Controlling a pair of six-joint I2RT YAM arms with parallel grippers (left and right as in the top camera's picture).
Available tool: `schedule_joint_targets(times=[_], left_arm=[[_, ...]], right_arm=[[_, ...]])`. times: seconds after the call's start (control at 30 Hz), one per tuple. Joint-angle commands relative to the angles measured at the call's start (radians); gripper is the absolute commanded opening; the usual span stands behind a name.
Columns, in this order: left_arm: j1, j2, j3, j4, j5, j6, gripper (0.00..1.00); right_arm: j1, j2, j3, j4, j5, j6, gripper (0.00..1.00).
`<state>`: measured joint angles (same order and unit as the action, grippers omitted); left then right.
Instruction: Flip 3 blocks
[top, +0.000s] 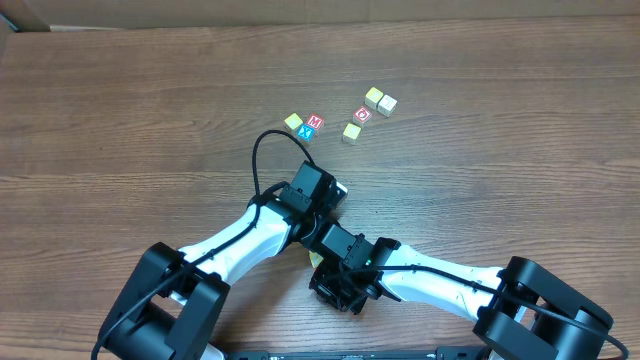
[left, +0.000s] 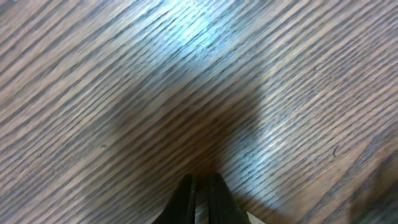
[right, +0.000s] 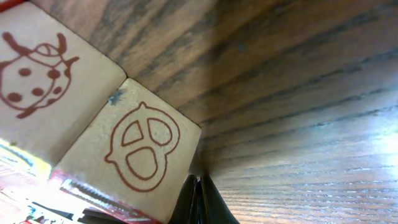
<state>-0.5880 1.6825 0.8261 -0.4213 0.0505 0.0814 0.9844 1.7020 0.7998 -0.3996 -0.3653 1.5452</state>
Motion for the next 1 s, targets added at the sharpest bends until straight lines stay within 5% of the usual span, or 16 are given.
schedule_joint_targets(times=[0.0,0.97], left_arm=[[-0.056,0.074,-0.066,-0.035,0.099,0.009,0.04],[-0.07,0.074,-0.066,-0.018,0.127,0.016,0.04]], right_arm=[[-0.009,0.018,0.013,0.029,0.077,0.004,0.04],[-0.009,0.018,0.013,0.032,0.077,0.004,0.04]])
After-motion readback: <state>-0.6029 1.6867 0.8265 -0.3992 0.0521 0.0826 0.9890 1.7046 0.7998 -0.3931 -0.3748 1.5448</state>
